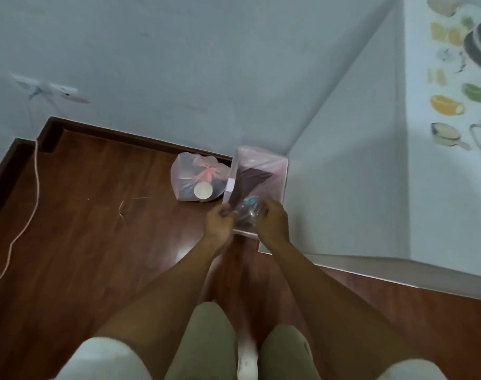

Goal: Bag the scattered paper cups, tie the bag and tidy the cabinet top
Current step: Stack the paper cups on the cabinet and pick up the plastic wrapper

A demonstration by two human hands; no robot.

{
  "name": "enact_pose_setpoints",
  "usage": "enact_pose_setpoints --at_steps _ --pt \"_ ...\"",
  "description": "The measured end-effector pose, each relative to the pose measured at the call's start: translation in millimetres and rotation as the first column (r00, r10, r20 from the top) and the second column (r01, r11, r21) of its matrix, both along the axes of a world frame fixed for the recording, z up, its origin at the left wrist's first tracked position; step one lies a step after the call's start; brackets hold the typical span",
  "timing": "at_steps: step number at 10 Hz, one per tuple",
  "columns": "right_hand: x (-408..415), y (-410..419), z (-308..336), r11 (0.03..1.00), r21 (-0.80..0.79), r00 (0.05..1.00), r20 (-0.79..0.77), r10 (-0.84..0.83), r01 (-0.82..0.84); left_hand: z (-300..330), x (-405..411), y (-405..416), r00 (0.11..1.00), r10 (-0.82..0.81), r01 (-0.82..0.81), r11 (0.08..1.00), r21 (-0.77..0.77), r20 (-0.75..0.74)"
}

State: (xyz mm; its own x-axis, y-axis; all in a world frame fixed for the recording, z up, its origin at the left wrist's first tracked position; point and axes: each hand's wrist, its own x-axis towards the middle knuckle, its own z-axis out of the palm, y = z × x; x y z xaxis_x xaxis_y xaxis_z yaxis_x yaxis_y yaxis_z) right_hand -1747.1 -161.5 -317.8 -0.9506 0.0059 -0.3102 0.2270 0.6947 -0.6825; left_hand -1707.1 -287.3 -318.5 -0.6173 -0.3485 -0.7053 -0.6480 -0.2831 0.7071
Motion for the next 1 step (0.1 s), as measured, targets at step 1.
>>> enact_pose_setpoints --at_steps 1 --pt "-0.9 -13.2 56.4 0.999 -0.031 1.000 0.008 -0.029 0.029 51.3 -8.8 -15.2 0.996 -0.091 0.089 0.987 -0.134 -0.005"
